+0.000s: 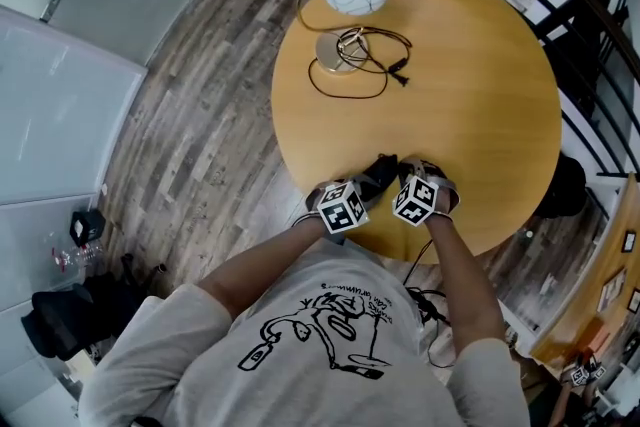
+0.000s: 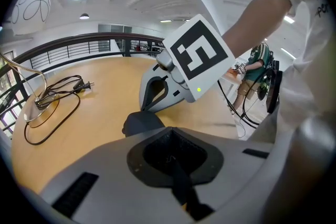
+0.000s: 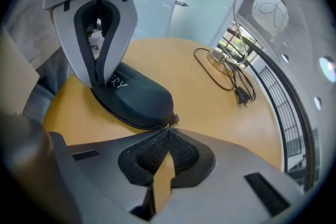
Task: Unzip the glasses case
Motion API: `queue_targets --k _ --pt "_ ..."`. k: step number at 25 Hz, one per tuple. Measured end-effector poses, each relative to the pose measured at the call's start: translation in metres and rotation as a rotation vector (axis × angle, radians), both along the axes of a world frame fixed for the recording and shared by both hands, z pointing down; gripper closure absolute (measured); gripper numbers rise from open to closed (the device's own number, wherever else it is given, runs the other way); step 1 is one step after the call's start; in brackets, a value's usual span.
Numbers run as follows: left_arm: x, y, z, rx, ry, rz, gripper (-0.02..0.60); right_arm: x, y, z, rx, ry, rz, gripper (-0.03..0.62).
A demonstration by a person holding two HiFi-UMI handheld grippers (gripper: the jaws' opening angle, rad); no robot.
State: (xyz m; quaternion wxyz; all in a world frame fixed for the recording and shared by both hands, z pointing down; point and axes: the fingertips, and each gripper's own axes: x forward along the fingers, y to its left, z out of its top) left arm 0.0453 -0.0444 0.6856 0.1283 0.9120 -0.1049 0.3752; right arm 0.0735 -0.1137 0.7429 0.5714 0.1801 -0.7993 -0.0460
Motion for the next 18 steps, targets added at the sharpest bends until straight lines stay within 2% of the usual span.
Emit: queue_targets --k 4,6,7,10,13,15,18 --pt "0.000 -0.001 0.001 -0.001 0.002 0.006 0.575 -0.004 -0.007 0.001 0.068 0.074 -0.149 0.571" --pt "-0.001 -0.002 0.001 -0.001 0.002 0.006 0.575 -0.006 -0.009 0.001 0.087 0.080 -0.166 0.571" --pt "-0.001 -0.002 0.001 -0.003 0.003 0.005 0.575 -0.005 -0.010 0.000 0.087 0.067 -0.143 0.569" --pt "-0.002 -0.003 0.003 -0.019 0.009 -0.010 0.575 0.002 -0.011 -0.004 0.048 -0.025 0.053 0.568" --pt "-0.004 -0.005 0.003 -0.047 0.020 -0.048 0.575 0.019 -0.008 -0.023 -0.008 -0.206 0.361 0.568" --pt "-0.008 -0.011 -0.001 -0.060 0.051 -0.113 0.575 0.030 -0.006 -0.044 -0.019 -0.347 0.540 0.568" --pt "-0.011 -0.015 -0.017 -0.063 0.120 -0.212 0.575 0.044 0.004 -0.085 -0.016 -0.503 0.700 0.568"
